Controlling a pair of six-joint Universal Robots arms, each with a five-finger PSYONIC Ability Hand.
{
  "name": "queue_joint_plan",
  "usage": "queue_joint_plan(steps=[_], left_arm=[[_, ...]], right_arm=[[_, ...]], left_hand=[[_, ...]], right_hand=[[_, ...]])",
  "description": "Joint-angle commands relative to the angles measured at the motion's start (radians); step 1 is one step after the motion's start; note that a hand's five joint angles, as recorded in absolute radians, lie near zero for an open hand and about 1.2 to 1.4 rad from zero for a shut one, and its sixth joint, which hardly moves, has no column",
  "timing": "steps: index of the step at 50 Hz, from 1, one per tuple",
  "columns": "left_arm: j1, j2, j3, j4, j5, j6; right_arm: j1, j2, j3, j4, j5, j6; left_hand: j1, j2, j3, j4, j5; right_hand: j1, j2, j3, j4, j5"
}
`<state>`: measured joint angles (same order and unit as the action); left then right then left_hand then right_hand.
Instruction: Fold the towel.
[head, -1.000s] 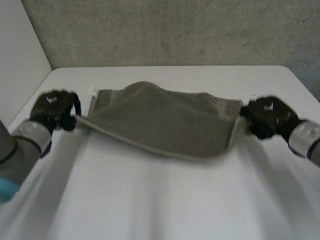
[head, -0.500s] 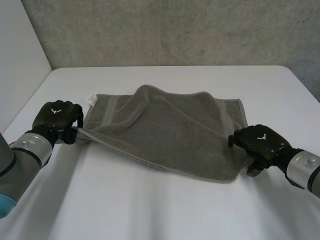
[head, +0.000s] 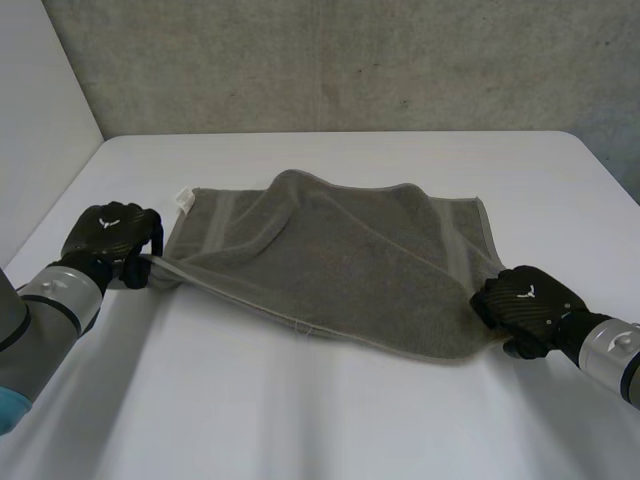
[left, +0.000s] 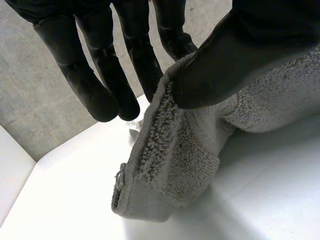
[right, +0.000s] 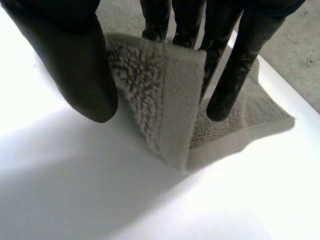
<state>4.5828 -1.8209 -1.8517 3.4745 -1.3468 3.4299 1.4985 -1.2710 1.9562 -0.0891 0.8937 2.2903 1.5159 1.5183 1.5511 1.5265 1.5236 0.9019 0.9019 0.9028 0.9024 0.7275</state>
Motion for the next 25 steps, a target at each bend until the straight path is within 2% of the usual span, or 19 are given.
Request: queue_joint_plan(steps=[1,2,8,11,12,13,15,16,17,20,22,25], left_arm=[[0.004,0.0,0.0,0.0,0.0,0.0],[0.004,0.0,0.0,0.0,0.002,0.0],[-0.008,0.009,-0.004,-0.003,0.002,0.009],[-0.01,0.047,-0.006,-0.008,0.002,0.017],[-0.01,0.048,-0.006,-0.008,0.002,0.017],[-0.002,0.083,-0.009,-0.008,0.002,0.026],[0.004,0.117,-0.011,-0.008,0.002,0.038],[0.008,0.147,-0.012,-0.008,0.003,0.057],[0.008,0.147,-0.012,-0.008,0.003,0.057],[0.024,0.209,-0.029,-0.011,0.003,0.117],[0.044,0.293,-0.067,-0.015,0.005,0.207],[0.053,0.336,-0.09,-0.018,0.005,0.25]], right_arm=[[-0.001,-0.013,0.0,0.0,0.059,-0.003],[-0.001,-0.014,0.0,0.0,0.065,-0.003],[-0.001,-0.056,-0.007,0.011,0.057,0.031],[-0.001,-0.139,-0.014,0.014,0.059,0.101],[-0.004,-0.186,-0.02,0.009,0.056,0.166],[-0.004,-0.186,-0.02,0.009,0.056,0.167],[-0.014,-0.29,-0.039,0.002,0.054,0.32],[-0.014,-0.291,-0.039,0.002,0.054,0.321],[-0.035,-0.342,-0.054,0.006,0.054,0.39],[-0.096,-0.424,-0.085,0.038,0.047,0.487],[-0.122,-0.453,-0.097,0.072,0.031,0.503],[-0.174,-0.497,-0.12,0.174,-0.021,0.489]], left_hand=[[-0.12,-0.122,-0.155,-0.13,-0.302],[-0.12,-0.122,-0.155,-0.13,-0.302],[-0.12,-0.122,-0.155,-0.13,-0.302],[-0.12,-0.122,-0.155,-0.13,-0.302],[-0.12,-0.122,-0.155,-0.13,-0.302],[-0.12,-0.122,-0.155,-0.13,-0.302],[-0.12,-0.122,-0.155,-0.13,-0.302],[-0.12,-0.122,-0.155,-0.13,-0.302],[-0.12,-0.122,-0.155,-0.13,-0.302],[-0.12,-0.122,-0.155,-0.13,-0.302],[-0.12,-0.122,-0.155,-0.13,-0.302],[-0.12,-0.122,-0.155,-0.13,-0.302]], right_hand=[[0.215,0.215,0.214,0.214,0.215],[0.492,0.492,0.491,0.491,0.491],[0.494,0.494,0.493,0.494,0.494],[0.494,0.494,0.493,0.494,0.494],[0.494,0.494,0.493,0.494,0.494],[0.494,0.494,0.493,0.494,0.494],[0.494,0.494,0.493,0.494,0.494],[0.494,0.494,0.493,0.494,0.494],[0.494,0.494,0.493,0.494,0.494],[0.494,0.494,0.493,0.494,0.494],[0.494,0.494,0.493,0.494,0.494],[0.494,0.494,0.493,0.494,0.494]])
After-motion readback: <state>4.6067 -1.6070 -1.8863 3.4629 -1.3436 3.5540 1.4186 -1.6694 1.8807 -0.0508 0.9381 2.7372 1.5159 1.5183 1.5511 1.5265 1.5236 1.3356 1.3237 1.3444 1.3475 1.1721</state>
